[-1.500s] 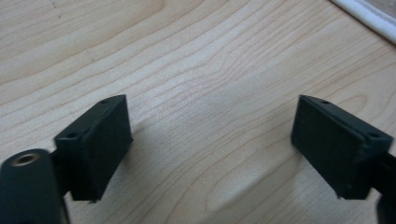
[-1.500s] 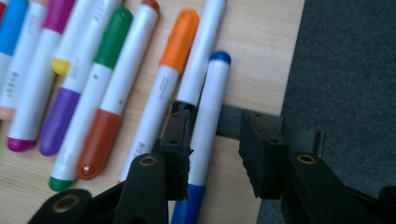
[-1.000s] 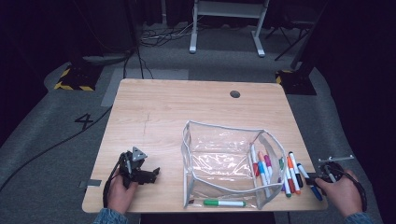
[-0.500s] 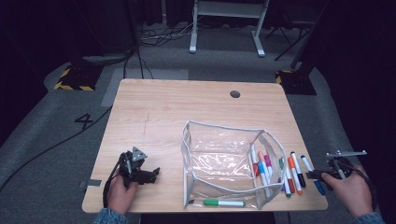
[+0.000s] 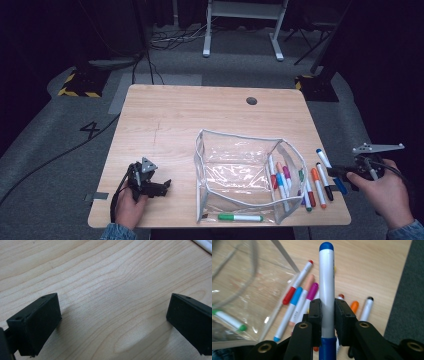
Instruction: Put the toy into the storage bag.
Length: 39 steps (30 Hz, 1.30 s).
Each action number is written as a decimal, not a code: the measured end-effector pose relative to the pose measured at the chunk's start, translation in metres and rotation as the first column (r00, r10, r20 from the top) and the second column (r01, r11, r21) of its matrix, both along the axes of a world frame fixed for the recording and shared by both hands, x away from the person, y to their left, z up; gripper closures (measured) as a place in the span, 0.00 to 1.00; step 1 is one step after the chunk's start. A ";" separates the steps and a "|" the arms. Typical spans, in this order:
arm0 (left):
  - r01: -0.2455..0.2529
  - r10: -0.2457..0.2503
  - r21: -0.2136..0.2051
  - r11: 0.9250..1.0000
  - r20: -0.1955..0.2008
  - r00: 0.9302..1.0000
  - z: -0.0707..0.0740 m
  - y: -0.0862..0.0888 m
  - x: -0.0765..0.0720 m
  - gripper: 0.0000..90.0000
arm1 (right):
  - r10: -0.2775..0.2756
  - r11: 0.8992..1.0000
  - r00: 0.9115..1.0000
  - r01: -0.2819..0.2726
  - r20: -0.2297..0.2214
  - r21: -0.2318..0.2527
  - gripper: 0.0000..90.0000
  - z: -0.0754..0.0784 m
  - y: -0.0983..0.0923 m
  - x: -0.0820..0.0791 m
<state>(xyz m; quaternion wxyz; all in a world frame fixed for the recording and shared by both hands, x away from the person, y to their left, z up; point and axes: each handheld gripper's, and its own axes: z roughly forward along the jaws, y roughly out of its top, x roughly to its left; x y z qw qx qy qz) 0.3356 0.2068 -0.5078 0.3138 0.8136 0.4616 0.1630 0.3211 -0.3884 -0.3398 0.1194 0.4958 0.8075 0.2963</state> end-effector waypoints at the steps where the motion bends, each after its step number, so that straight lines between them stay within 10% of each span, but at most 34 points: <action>1: 0.001 -0.001 0.001 1.000 -0.001 1.000 0.000 0.000 0.000 0.00 | 0.017 1.000 1.000 -0.017 0.013 0.004 0.85 0.007 0.005 0.000; 17: 0.001 -0.001 0.001 1.000 0.000 1.000 0.000 0.000 0.000 0.00 | 0.268 0.962 0.958 -0.272 0.102 0.026 0.85 0.072 0.079 -0.002; 39: 0.000 0.000 0.000 1.000 0.000 1.000 0.000 0.000 0.000 0.00 | 0.545 0.838 0.837 -0.545 0.038 -0.023 0.85 0.081 0.167 -0.004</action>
